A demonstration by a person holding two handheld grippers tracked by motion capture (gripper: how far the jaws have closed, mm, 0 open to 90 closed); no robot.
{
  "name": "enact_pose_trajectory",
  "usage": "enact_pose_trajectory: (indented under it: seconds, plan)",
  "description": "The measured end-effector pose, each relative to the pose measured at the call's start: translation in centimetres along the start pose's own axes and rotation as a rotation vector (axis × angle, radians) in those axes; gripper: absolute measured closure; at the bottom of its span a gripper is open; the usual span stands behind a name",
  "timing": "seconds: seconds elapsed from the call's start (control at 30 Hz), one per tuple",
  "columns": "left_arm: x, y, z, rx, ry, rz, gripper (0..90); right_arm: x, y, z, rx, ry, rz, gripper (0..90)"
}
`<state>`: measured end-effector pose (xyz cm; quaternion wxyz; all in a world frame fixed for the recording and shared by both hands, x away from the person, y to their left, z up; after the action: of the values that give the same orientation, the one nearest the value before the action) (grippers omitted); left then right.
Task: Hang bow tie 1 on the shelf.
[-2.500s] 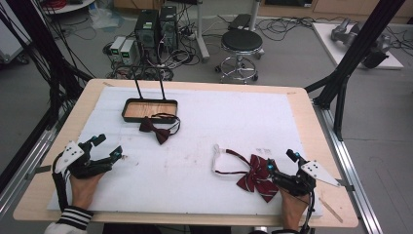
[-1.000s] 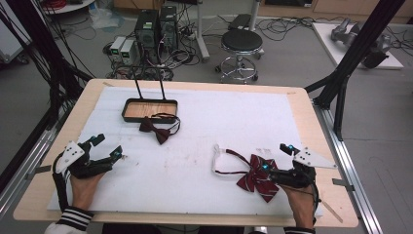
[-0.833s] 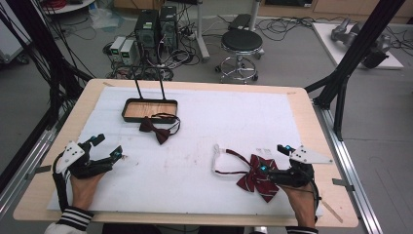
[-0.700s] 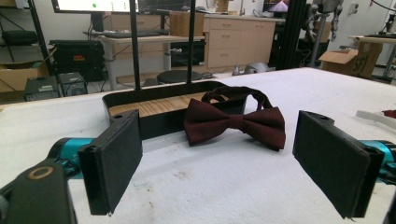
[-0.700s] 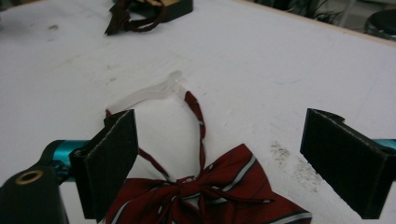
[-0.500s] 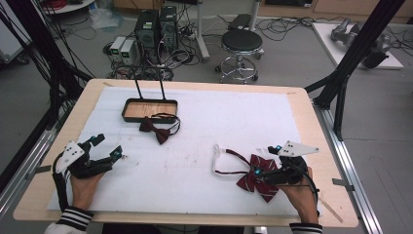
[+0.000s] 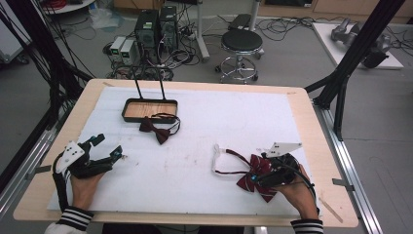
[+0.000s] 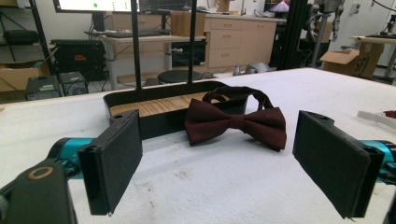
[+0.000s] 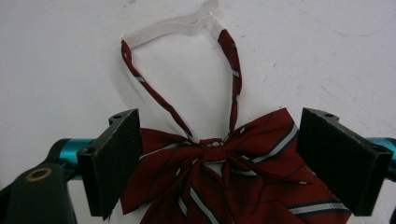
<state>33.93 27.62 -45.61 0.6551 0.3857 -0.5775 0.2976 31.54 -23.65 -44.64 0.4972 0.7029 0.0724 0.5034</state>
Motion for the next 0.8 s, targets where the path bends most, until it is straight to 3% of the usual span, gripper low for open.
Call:
enact_pose_trajectory:
  seconds: [0.27, 0.47, 0.63, 0.8]
  plan:
    - [0.0, 0.0, 0.0, 0.000, 0.000, 0.001, 16.3, 0.0, -0.7, 0.0, 0.018, 0.016, -0.066, 15.0]
    - [0.0, 0.0, 0.0, 0.001, 0.000, 0.000, 16.3, -0.4, -1.5, -0.2, 0.023, 0.044, -0.149, 16.2]
    - [0.0, 0.0, 0.0, 0.001, 0.001, 0.000, 16.3, -0.4, -1.9, -0.4, 0.031, 0.065, -0.188, 22.3]
    - [0.0, 0.0, 0.0, 0.001, 0.000, 0.000, 16.3, -0.5, -2.1, -0.2, 0.034, 0.053, -0.210, 28.9]
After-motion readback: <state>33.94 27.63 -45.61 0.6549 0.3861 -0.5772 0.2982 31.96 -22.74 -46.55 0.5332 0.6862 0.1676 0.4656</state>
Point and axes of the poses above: each handheld gripper's, and its own axes: y roughly backward along the jaws, x roughly out of its top, z roughly to its right, the point moved 6 cm from there along -y, roughly forward along the jaws, and after that the axes turned 6 degrees about -z, right-handed, at the moved point
